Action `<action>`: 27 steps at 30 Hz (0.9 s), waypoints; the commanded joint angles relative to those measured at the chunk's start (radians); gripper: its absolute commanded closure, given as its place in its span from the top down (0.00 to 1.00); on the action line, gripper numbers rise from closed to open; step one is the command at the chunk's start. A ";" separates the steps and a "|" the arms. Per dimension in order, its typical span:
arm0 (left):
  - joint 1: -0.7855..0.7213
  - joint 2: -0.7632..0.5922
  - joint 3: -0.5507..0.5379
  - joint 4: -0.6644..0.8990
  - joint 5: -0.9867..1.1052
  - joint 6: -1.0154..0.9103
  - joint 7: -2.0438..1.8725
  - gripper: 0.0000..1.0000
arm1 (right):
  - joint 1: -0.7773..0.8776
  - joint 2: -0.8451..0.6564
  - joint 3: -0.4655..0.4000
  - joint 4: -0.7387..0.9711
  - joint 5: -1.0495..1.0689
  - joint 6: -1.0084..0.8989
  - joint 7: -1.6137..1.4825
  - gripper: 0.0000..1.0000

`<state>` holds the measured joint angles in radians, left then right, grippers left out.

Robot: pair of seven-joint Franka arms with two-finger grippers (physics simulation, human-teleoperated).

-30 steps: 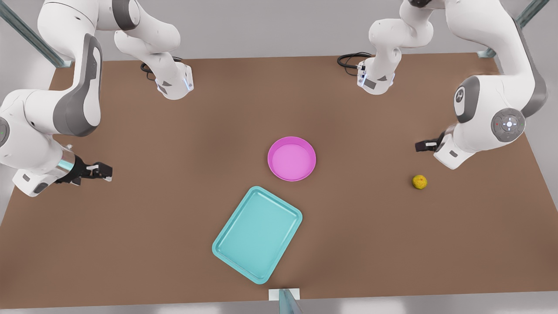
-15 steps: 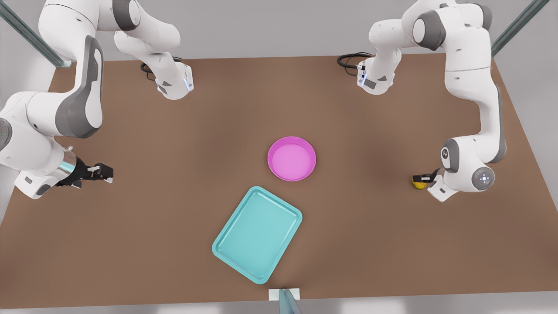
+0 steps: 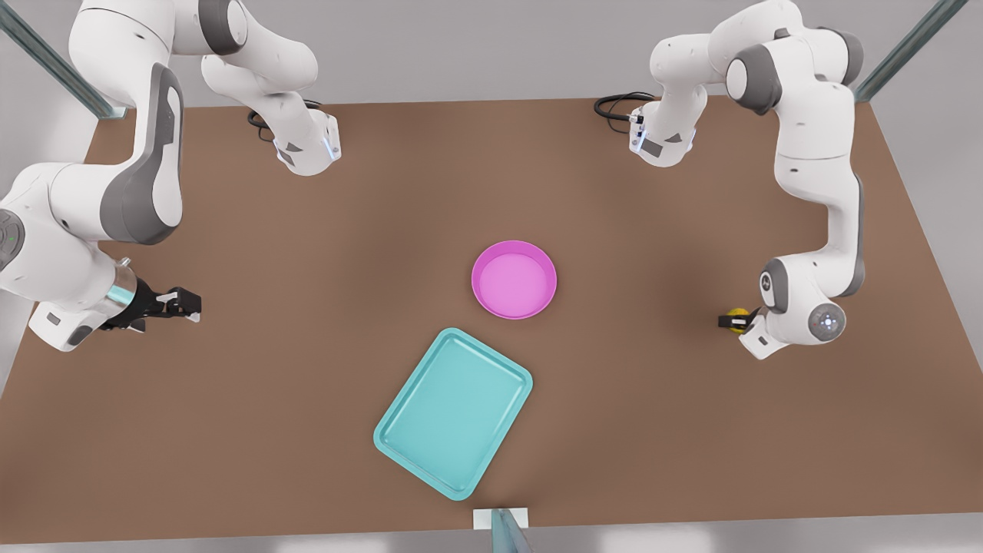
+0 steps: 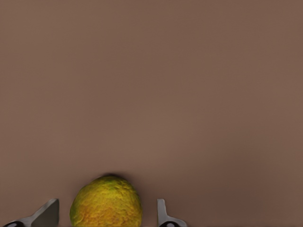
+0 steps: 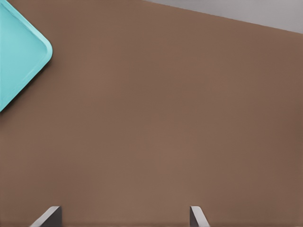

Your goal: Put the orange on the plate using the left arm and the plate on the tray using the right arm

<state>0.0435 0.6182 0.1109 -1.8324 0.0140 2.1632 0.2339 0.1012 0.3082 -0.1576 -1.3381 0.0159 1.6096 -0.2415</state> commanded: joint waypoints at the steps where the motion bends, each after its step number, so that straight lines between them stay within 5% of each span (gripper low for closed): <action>1: -0.001 0.002 0.001 -0.001 0.003 0.003 0.084 1.00 | 0.000 0.000 0.000 0.000 0.001 0.000 -0.015 1.00; 7: 0.007 0.015 0.001 -0.025 0.001 0.012 0.082 1.00 | 0.000 0.000 0.000 0.002 0.001 -0.003 -0.016 1.00; 12: 0.007 0.015 0.001 -0.025 0.001 0.020 0.076 0.71 | 0.000 0.002 0.000 0.002 0.001 -0.003 -0.018 1.00; 18: -0.004 -0.041 -0.008 -0.016 0.000 -0.014 0.064 0.68 | 0.000 0.002 0.000 0.002 0.001 -0.003 -0.019 1.00; 21: -0.137 -0.095 -0.016 0.004 -0.002 -0.062 0.007 0.68 | -0.001 0.000 0.000 0.000 0.001 -0.005 -0.024 1.00; 27: -0.668 -0.052 -0.069 0.242 -0.074 -0.255 -0.501 0.69 | 0.000 0.002 0.000 0.000 0.001 -0.005 -0.022 1.00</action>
<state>-0.5787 0.5619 0.0510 -1.6043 -0.0152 2.0096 0.1702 0.1012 0.3111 -0.1576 -1.3381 0.0160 1.6056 -0.2572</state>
